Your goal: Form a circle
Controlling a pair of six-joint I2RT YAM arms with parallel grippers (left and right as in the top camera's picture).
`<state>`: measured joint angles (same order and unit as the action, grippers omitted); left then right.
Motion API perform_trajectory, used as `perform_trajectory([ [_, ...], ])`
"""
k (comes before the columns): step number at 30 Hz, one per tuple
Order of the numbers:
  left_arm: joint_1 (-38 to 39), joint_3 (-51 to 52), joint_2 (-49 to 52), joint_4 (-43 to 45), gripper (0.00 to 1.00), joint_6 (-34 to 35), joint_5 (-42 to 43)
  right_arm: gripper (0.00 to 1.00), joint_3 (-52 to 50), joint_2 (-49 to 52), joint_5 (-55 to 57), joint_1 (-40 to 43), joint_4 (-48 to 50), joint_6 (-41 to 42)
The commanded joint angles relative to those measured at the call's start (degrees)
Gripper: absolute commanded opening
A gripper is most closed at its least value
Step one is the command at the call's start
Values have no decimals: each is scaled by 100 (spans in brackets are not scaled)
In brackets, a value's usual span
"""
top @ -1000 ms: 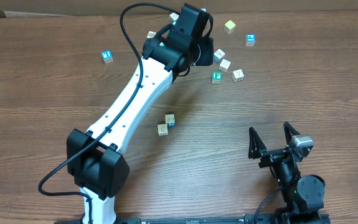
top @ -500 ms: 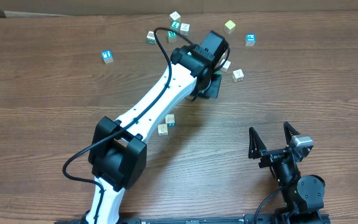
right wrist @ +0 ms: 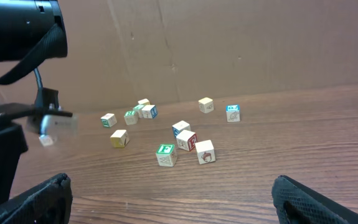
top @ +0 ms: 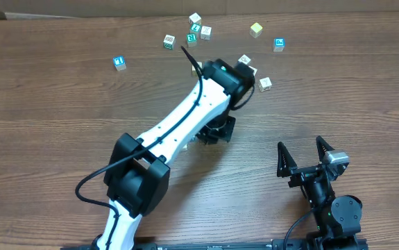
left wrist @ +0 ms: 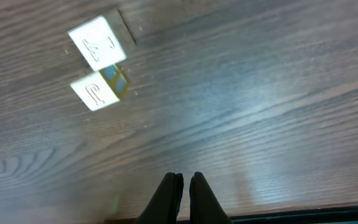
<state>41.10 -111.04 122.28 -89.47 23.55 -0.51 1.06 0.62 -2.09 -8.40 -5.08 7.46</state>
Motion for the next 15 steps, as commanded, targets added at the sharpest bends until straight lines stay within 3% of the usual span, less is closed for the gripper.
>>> perform_trajectory([
  [1, 258, 413, -13, 52, 4, -42, -597, 100, -61, -46, 50, -22, 37, -24],
  [15, 511, 2210, -13, 1827, 4, -70, -1611, 100, -61, -46, 50, -22, 37, -24],
])
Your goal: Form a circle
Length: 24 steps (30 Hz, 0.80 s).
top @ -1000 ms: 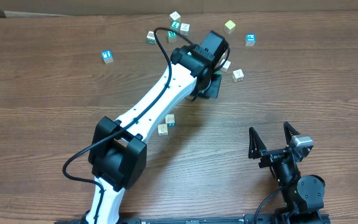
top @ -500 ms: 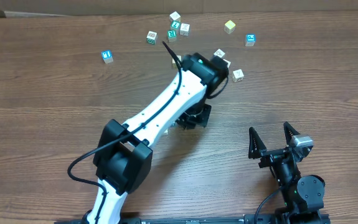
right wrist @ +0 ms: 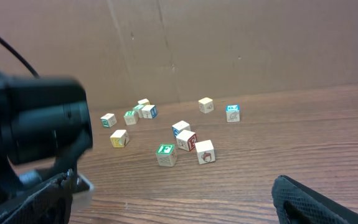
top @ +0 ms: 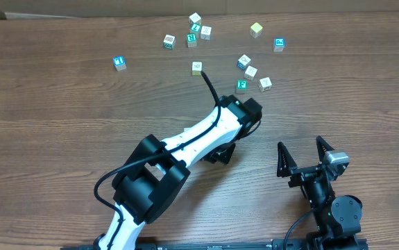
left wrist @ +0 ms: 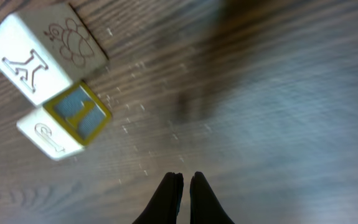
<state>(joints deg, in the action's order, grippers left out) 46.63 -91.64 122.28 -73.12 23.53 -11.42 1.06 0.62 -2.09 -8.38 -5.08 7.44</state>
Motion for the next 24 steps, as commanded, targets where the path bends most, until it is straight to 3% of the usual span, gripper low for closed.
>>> perform_trajectory([
  [1, -55, 356, -13, 302, 4, -70, -568, 100, -61, -46, 50, -24, 37, -22],
  [12, -85, 684, -13, 1032, 4, -376, -850, 100, -61, -44, 50, -24, 37, -22],
  [24, -94, 968, -13, 1445, 4, -1158, -938, 100, -61, -46, 50, -24, 37, -22],
])
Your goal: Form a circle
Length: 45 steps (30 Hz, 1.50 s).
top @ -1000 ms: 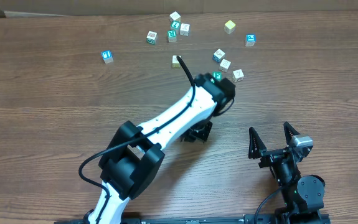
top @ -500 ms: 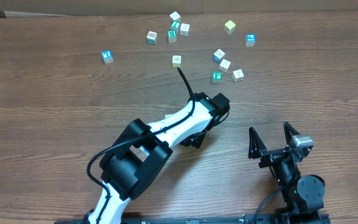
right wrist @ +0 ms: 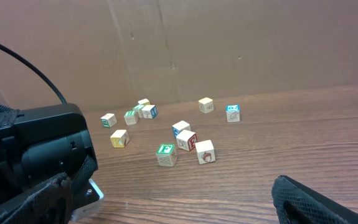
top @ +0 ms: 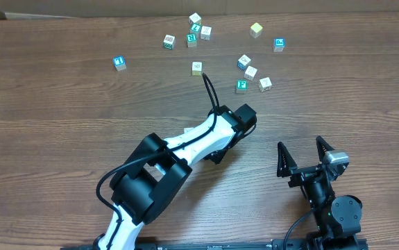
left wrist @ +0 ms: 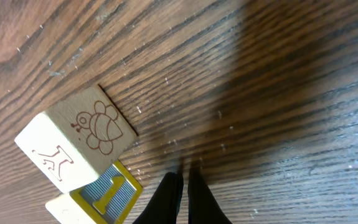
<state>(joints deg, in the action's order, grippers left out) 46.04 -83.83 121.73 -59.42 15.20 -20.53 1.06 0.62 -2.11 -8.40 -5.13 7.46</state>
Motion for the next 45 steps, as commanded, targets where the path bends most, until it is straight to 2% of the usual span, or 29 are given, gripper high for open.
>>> perform_trajectory([
  [1, -37, 188, 42, 83, 4, -354, -26, 100, -61, -44, 52, -22, 42, -24],
  [12, -70, 195, 42, 92, 4, -715, -68, 100, -61, -44, 52, -22, 42, -24],
  [21, -76, 210, 42, 72, 4, -575, -68, 100, -61, -46, 52, -22, 42, -24],
  [26, -87, 212, 42, -105, 4, -225, -114, 100, -61, -46, 52, -22, 42, -24],
  [45, -356, 212, 42, -166, 4, -234, -39, 100, -61, -46, 52, -22, 42, -24],
])
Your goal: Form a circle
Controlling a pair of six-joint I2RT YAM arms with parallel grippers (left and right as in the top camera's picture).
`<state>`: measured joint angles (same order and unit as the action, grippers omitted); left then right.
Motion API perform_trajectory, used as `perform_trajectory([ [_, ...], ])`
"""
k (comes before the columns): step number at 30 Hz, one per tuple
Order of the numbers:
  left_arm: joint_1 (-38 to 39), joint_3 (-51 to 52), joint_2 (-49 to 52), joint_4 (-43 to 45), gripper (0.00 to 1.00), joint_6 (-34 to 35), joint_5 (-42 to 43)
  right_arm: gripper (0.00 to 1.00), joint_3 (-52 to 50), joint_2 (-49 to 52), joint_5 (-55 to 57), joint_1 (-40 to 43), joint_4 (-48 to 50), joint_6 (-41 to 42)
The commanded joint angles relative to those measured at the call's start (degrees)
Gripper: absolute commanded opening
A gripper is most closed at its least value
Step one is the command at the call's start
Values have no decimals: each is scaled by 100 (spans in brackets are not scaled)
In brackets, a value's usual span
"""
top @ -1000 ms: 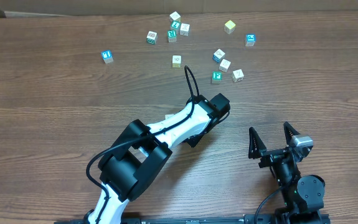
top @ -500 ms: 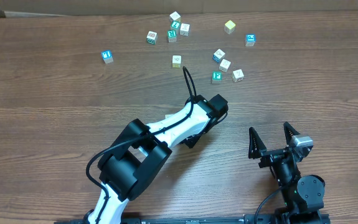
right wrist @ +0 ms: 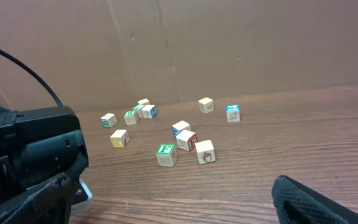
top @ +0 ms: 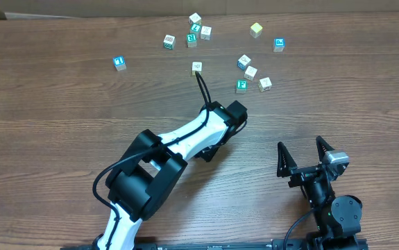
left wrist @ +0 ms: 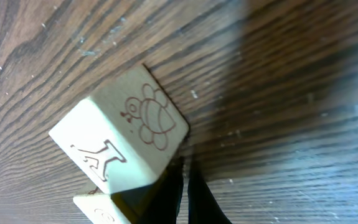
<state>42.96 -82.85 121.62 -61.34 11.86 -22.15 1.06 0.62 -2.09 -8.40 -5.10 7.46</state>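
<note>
Lettered wooden blocks are the task's things. In the left wrist view a pale block with a bee drawing and a K (left wrist: 119, 146) lies on the table, a second pale block (left wrist: 98, 208) touching it below. My left gripper (left wrist: 183, 169) is shut, its tips on the wood against the bee block's right edge. From overhead the left gripper (top: 207, 148) sits mid-table under its own arm, which hides both blocks. My right gripper (top: 303, 157) stands open at the near right, holding nothing.
Several more blocks lie scattered at the far side: a blue one (top: 120, 62) far left, a yellow-green one (top: 256, 29), a green one (top: 241, 86) and a pale one (top: 197, 67) nearest the left arm. A cardboard wall (right wrist: 228, 43) stands behind them.
My left gripper, still shut, has shifted left and now touches the bee block's right edge, where a small gap showed before. The second block's yellow-and-blue face is now hidden in shadow. Right arm unchanged.
My shut left gripper was high, its arm reaching toward the far blocks, the two pale blocks small in its view. Then the arm was drawn back and lower. Then its tips were at the table just right of the pair, and now against the bee block.
</note>
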Motion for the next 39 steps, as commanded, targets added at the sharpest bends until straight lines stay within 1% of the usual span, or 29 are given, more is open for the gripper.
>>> perform_trajectory([
  [1, -48, 114, 52, 24, 4, 103, 122, 100, -61, -44, 50, -22, 39, -24],
  [5, -39, 114, 52, 35, 4, 101, 142, 100, -61, -44, 50, -22, 39, -26],
  [7, -11, 114, 52, 66, 4, 17, 372, 100, -61, -44, 50, -22, 39, -24],
  [9, 52, 111, 50, 131, 4, -157, 841, 100, -61, -46, 50, -22, 39, -24],
  [11, 216, 37, 33, 66, 4, -214, 994, 100, -61, -44, 50, -22, 39, -24],
  [16, 356, -160, -341, -17, 4, 319, 909, 100, -61, -46, 50, -22, 39, -24],
  [21, 247, -175, -1231, -120, 4, 992, 911, 100, -61, -44, 50, -22, 39, -24],
  [25, -50, -175, -2020, -326, 4, 1263, 907, 100, -61, -44, 50, -22, 39, -24],
  [27, -494, -175, -2457, -531, 4, 1495, 933, 100, -61, -44, 50, -22, 39, -24],
  [29, -765, -175, -2555, -702, 4, 1578, 1054, 100, -61, -44, 50, -22, 39, -24],
  [30, -1036, -168, -2564, -885, 4, 1604, 1287, 100, -61, -44, 50, -22, 39, -24],
  [32, -1285, -76, -2538, -960, 4, 1604, 1506, 100, -61, -44, 50, -22, 39, -24],
  [36, -1709, 256, -2535, -837, 4, 1611, 1550, 100, -61, -46, 50, -22, 39, -24],
  [39, -1985, 605, -2535, -601, 4, 1860, 1650, 100, -61, -44, 50, -22, 39, -24],
])
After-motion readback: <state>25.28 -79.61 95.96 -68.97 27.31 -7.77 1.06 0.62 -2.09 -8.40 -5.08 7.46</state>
